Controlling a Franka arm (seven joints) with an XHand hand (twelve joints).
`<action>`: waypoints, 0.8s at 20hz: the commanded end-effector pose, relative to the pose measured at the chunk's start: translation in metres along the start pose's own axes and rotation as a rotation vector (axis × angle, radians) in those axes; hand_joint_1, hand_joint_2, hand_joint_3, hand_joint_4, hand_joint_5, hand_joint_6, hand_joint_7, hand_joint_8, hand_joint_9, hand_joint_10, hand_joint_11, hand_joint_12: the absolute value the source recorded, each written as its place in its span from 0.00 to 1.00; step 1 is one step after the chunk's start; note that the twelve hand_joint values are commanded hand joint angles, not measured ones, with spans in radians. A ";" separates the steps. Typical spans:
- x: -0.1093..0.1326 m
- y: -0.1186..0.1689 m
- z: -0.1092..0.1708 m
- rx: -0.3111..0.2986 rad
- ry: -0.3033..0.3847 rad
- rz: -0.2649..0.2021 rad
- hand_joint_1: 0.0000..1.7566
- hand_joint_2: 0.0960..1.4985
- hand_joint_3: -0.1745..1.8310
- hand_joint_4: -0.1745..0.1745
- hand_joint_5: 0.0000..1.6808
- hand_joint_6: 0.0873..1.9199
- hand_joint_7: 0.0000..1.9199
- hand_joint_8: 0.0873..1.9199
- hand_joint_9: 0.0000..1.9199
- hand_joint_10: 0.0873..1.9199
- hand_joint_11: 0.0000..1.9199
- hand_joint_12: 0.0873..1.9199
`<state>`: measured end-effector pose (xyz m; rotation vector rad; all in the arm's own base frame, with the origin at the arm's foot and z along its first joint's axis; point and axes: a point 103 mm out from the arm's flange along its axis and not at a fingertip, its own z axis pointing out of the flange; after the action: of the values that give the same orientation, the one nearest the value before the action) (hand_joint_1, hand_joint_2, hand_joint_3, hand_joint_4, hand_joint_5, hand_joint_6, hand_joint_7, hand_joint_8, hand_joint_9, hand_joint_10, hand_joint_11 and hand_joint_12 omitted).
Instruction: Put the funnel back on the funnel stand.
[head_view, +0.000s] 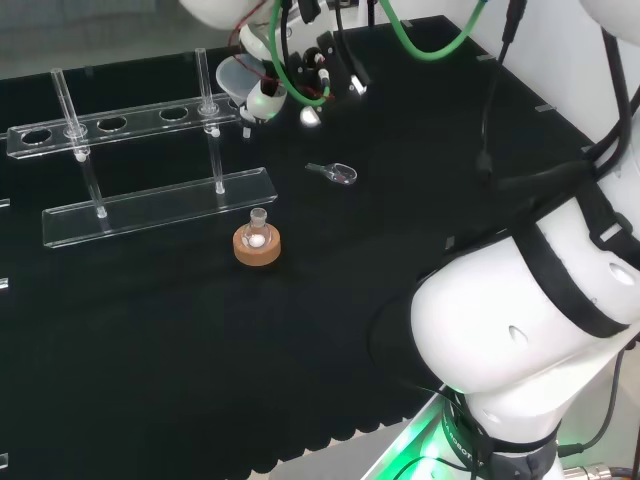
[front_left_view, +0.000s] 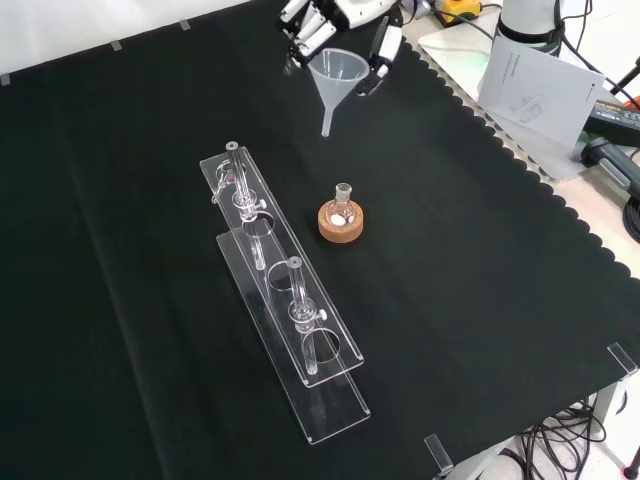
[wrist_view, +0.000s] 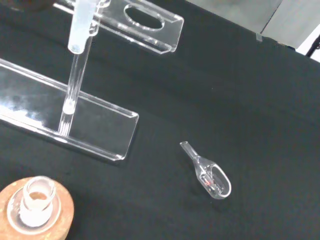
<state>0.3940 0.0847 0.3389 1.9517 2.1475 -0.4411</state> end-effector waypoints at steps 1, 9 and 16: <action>-0.015 0.014 -0.006 0.001 -0.004 0.010 0.40 0.52 0.31 0.48 0.41 0.30 0.39 0.33 0.60 0.18 0.30 0.65; -0.036 0.042 -0.009 0.000 0.029 0.005 0.39 0.52 0.31 0.47 0.40 0.30 0.39 0.33 0.59 0.18 0.31 0.64; -0.042 0.073 -0.005 0.018 0.016 -0.001 0.39 0.52 0.31 0.45 0.38 0.30 0.38 0.33 0.59 0.18 0.31 0.64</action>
<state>0.4480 0.0603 0.3549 1.9725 2.1577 -0.4210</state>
